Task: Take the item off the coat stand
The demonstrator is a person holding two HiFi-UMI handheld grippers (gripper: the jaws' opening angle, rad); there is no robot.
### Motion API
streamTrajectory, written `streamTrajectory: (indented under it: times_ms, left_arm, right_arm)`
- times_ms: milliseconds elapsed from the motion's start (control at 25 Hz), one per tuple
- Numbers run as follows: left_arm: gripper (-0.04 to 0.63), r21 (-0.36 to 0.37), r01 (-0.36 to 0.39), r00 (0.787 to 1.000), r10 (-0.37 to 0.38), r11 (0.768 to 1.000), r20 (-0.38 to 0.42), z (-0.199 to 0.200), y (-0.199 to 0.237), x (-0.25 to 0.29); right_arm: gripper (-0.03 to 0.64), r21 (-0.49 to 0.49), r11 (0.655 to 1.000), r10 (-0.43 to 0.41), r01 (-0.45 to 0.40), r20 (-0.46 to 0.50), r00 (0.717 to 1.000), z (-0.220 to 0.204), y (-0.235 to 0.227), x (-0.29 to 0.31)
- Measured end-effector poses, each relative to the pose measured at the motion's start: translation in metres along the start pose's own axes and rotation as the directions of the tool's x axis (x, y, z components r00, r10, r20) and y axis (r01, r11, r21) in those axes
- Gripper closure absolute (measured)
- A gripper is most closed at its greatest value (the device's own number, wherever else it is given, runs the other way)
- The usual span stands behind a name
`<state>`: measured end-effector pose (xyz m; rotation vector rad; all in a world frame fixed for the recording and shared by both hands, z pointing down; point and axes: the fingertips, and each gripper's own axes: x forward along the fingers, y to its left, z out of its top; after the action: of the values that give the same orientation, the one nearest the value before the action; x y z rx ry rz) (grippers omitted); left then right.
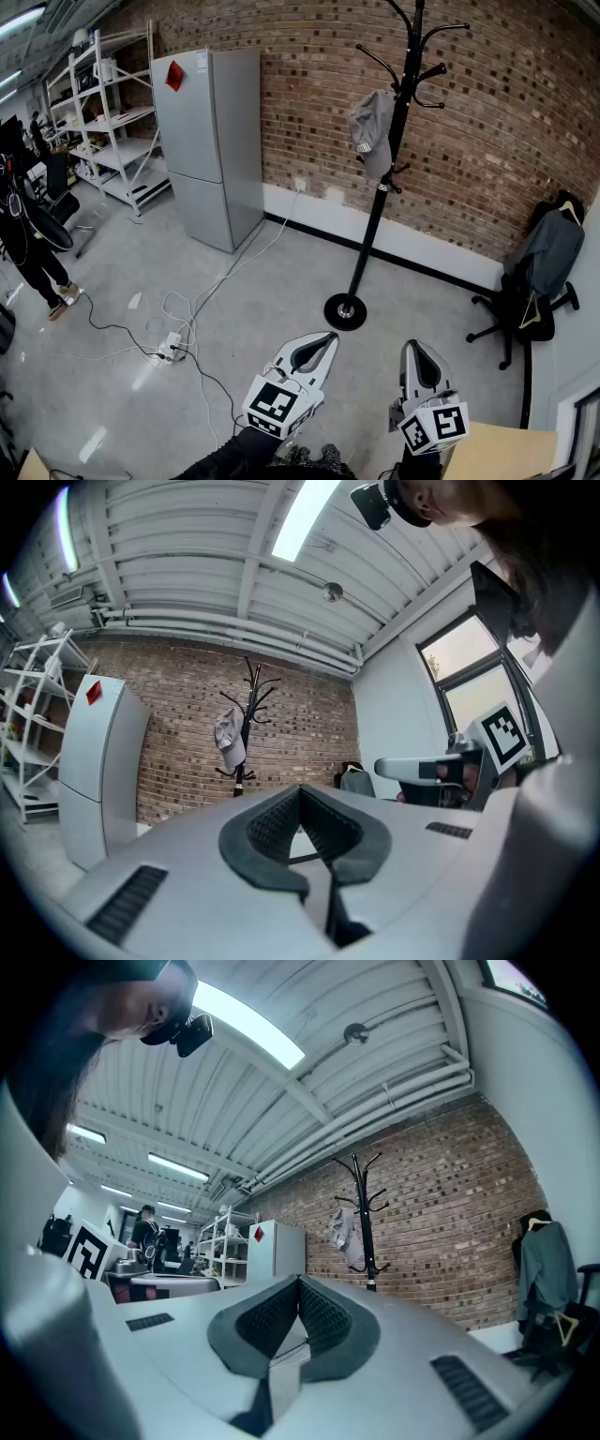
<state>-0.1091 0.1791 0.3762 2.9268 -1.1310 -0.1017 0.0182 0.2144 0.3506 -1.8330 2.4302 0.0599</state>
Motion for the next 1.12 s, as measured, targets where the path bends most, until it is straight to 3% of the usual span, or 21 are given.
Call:
streamTrajectory:
  times_ms: [680,880,1120]
  left_arm:
    - [0.588,-0.028,0.063,0.998,-0.063,0.998,-0.008,-0.007,0.048,0.026]
    - [0.588,-0.047,0.04,0.999,-0.04,0.998,-0.01,-0.015,0.059,0.047]
    - [0.588,-0.036,-0.016,1.0,0.015,0.999,-0.014,-0.015,0.072,0.077]
  right_arm:
    - [0.607,-0.024,0.998,-0.055,0.055,-0.01,0.998,-0.003,0.002,0.046]
    - [0.607,-0.035,0.997,-0.07,0.07,-0.004,0.998,-0.007,-0.018,0.063]
    - [0.607,-0.054,0.998,-0.024,0.024,-0.004,1.0,-0.005,-0.043,0.093]
